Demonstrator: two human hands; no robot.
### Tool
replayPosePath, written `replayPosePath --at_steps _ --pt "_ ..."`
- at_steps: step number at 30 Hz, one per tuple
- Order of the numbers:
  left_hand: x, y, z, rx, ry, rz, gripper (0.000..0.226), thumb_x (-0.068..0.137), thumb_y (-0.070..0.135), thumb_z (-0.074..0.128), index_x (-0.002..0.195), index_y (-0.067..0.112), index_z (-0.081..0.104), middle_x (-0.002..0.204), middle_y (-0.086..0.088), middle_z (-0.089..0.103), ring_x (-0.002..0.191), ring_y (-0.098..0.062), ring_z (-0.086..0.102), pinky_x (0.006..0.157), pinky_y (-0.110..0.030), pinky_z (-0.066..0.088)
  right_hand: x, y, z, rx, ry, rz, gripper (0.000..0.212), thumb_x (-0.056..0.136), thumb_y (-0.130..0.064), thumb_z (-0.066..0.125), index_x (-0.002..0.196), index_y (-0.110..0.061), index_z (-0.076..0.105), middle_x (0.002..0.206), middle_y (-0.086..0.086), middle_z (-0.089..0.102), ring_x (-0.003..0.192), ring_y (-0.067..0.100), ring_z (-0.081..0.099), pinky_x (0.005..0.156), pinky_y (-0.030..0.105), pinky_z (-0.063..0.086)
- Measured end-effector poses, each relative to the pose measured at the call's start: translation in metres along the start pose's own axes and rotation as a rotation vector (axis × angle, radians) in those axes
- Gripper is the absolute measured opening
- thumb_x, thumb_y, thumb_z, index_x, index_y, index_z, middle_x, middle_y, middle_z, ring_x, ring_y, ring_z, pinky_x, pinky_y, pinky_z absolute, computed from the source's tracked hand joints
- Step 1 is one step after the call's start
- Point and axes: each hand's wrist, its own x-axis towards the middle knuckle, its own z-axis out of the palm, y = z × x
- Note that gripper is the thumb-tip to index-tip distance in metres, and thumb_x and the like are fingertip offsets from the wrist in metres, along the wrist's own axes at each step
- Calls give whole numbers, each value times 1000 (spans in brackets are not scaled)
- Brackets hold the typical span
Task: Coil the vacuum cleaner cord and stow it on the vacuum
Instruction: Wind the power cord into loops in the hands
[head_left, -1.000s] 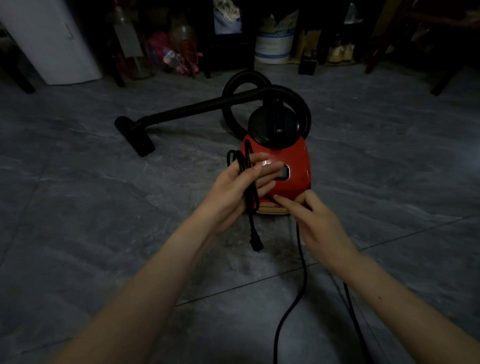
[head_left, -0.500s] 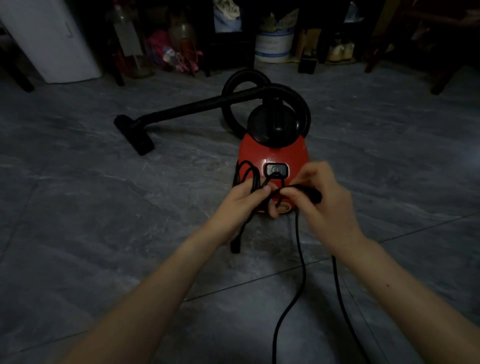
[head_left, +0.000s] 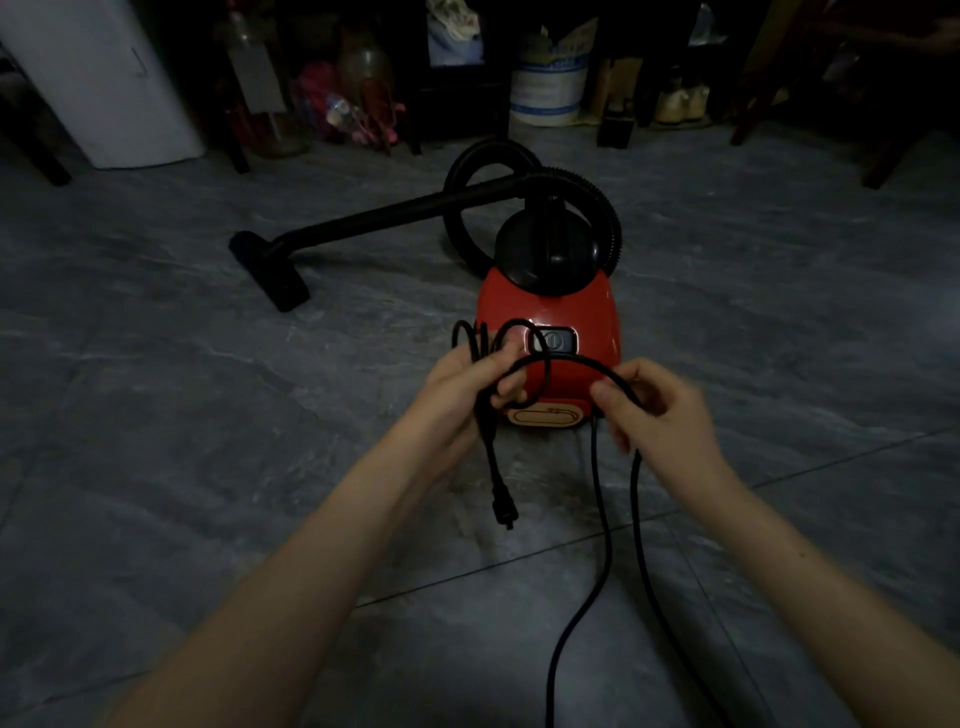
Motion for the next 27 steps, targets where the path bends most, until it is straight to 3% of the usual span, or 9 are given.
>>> replayPosePath --at_steps 3,6,10,12,15,18,24,27 --pt "7 11 -7 -141 161 -25 17 98 14 42 82 13 49 48 9 38 41 -3 33 56 -17 44 -11 15 -3 41 -34 88 33 77 -26 66 75 6 60 49 3 54 42 14 51 44 25 45" --pt "8 18 -16 -91 224 20 19 100 12 38 83 12 47 49 8 40 43 -5 35 57 -19 41 -12 18 -11 173 -11 134 23 83 -30 65 77 -7 68 51 -2 51 42 10 43 40 20 36" --pt "1 13 -13 -102 140 -3 18 98 12 40 88 7 54 56 1 55 54 -12 54 68 -27 46 4 -3 -18 187 50 106 19 90 -25 59 87 -11 71 59 0 52 44 7 38 41 17 27" --pt "-1 12 -11 -93 106 -43 22 95 19 44 91 6 62 69 -5 68 67 -18 66 72 -29 54 10 -9 -22 99 93 100 17 91 -19 61 88 -6 73 59 3 52 45 5 40 42 15 29" --pt "-4 15 -9 21 11 -94 33 90 33 45 101 10 64 86 -9 74 80 -22 71 79 -32 53 12 -10 -27 -8 119 106 16 88 -18 67 87 -3 74 60 5 55 46 2 44 44 13 33" --pt "-7 14 -3 56 -60 -117 43 90 39 42 112 6 59 87 -10 74 76 -21 70 79 -34 46 11 -8 -25 9 113 128 18 88 -19 66 87 -3 74 59 5 54 44 6 40 41 16 29" --pt "-12 13 10 102 -239 -205 41 94 37 43 109 3 60 86 -15 72 75 -24 70 73 -27 55 15 -11 -18 24 141 116 16 87 -20 68 80 -6 70 57 5 56 41 5 40 39 15 29" --pt "-14 11 18 145 -250 -226 31 93 30 48 105 4 60 70 -6 67 62 -17 65 70 -28 54 15 -8 -11 19 167 110 17 86 -21 69 81 -5 65 61 8 58 39 2 42 39 13 31"
